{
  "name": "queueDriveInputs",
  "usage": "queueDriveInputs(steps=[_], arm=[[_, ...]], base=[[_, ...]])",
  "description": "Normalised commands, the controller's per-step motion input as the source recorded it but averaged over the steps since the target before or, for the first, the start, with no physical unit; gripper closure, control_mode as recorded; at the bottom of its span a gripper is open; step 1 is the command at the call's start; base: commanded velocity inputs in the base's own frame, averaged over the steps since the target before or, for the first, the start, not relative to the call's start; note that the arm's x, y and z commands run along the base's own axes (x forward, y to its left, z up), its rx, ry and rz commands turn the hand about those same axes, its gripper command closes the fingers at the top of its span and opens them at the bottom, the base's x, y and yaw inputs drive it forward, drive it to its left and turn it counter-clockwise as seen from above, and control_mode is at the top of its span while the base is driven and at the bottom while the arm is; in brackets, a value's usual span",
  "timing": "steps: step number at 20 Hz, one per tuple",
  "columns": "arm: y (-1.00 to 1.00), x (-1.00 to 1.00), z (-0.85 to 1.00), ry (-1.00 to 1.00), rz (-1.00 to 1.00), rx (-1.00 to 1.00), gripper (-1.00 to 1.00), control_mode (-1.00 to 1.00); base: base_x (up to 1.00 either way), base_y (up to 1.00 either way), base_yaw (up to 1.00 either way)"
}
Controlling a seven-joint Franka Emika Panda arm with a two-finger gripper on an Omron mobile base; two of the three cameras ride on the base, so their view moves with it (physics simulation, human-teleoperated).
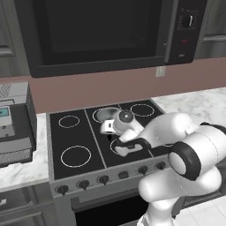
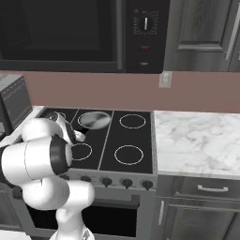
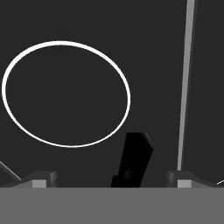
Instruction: Move the pot and pan from the stove into the sink.
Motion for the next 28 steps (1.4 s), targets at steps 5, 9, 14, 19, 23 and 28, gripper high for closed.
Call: queueDriveInputs(steps=[5,9,14,19,23,28], arm=[[0.13,0.16,-0.08,-0.02,-0.03,0.0,-1.0,-1.0],[0.03,0.05,-0.02,0.0,0.0,0.0,-1.0,-1.0],[0.06,0.15,-0.1,0.0,0.0,0.0,-1.0,-1.0],[0.12,0.25,-0.17,0.0,-0.01,0.0,-1.0,-1.0],[0.12,0.26,-0.21,0.0,-0.01,-0.01,-1.0,-1.0],[0.01,0.11,-0.33,-0.01,0.0,0.0,-1.0,-1.0]], base=[[0.0,0.0,0.0],[0.0,0.0,0.0],[0.0,0.0,0.0],[0.0,0.0,0.0],[0.0,0.0,0.0],[0.0,0.0,0.0]])
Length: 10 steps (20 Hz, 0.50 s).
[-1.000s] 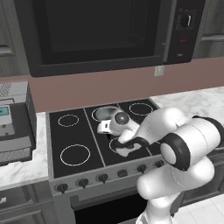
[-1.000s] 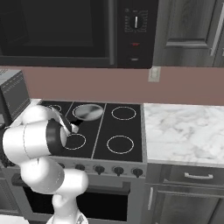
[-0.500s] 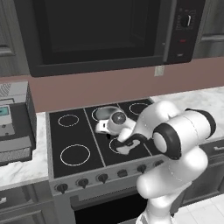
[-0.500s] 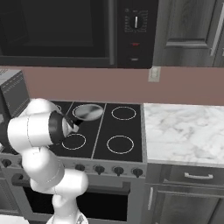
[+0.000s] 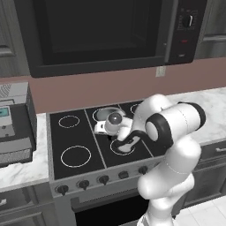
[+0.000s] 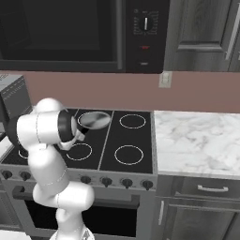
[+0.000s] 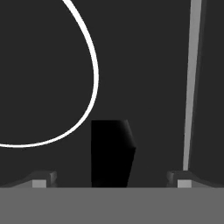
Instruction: Move the pot and pan from the stove into the sink.
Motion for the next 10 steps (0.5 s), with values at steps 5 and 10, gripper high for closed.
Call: queueDriveInputs(steps=[5,10], arm=[[-0.06,0.0,-0.4,-0.01,0.0,0.0,1.0,-1.0],[0.0,0.01,-0.14,0.02,0.0,-0.01,1.0,-1.0]], base=[[0.0,0.0,0.0],[0.0,0.0,0.0]])
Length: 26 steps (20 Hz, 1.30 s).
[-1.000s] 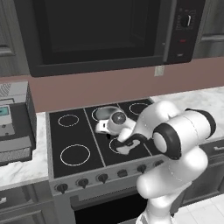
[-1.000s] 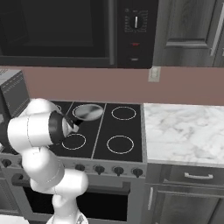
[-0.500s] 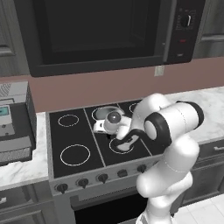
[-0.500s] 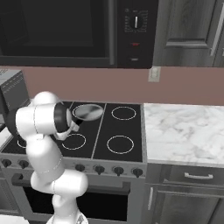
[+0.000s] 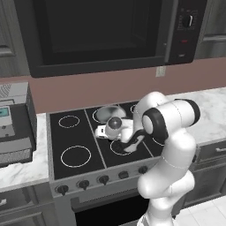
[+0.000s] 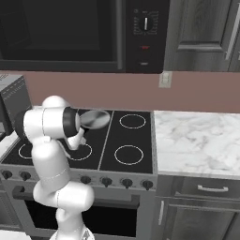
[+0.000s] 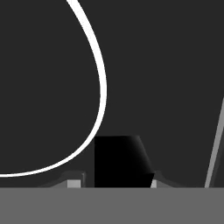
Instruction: Move the pot and pan from the stove into the sink.
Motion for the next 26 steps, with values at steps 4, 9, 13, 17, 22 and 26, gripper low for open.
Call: queueDriveInputs(steps=[4,9,13,17,22,26], arm=[[0.0,0.0,0.0,0.0,0.0,0.0,1.0,-1.0],[0.03,0.02,0.35,0.0,-0.04,0.0,1.0,-1.0],[0.03,-0.04,0.88,-0.03,-0.09,0.0,1.0,-1.0],[0.02,-0.2,0.95,0.0,-0.08,-0.01,1.0,-1.0],[0.0,-0.33,0.96,0.07,-0.07,-0.08,1.0,-1.0],[0.0,-0.36,0.94,0.12,-0.06,-0.11,1.0,-1.0]], base=[[0.0,0.0,0.0],[0.0,0.0,0.0],[0.0,0.0,0.0],[0.0,0.0,0.0],[0.0,0.0,0.0],[0.0,0.0,0.0]])
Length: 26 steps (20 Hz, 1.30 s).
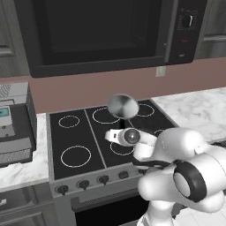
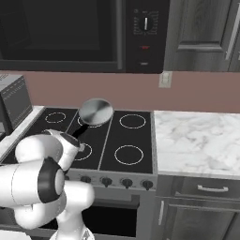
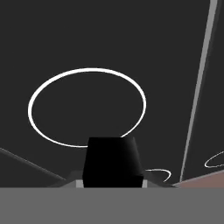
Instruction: Move the pot and pan from the stove into the sink.
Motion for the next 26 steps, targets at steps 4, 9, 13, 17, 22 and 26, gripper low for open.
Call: queueDriveInputs(steps=[4,9,13,17,22,26], arm=[[0.0,-0.32,0.95,0.13,-0.07,-0.1,1.0,-1.0],[0.02,-0.19,0.8,0.18,-0.07,-0.13,1.0,-1.0],[0.0,-0.05,0.02,0.05,-0.03,-0.04,1.0,-1.0],[-0.24,-0.74,0.0,0.0,0.0,-0.02,1.0,-1.0],[-0.33,-0.92,0.29,0.01,0.0,0.0,1.0,-1.0],[-0.37,-1.0,0.41,0.01,0.0,0.0,1.0,-1.0]], base=[[0.0,0.0,0.0],[0.0,0.0,0.0],[0.0,0.0,0.0],[0.0,0.0,0.0],[0.0,0.0,0.0],[0.0,0.0,0.0]])
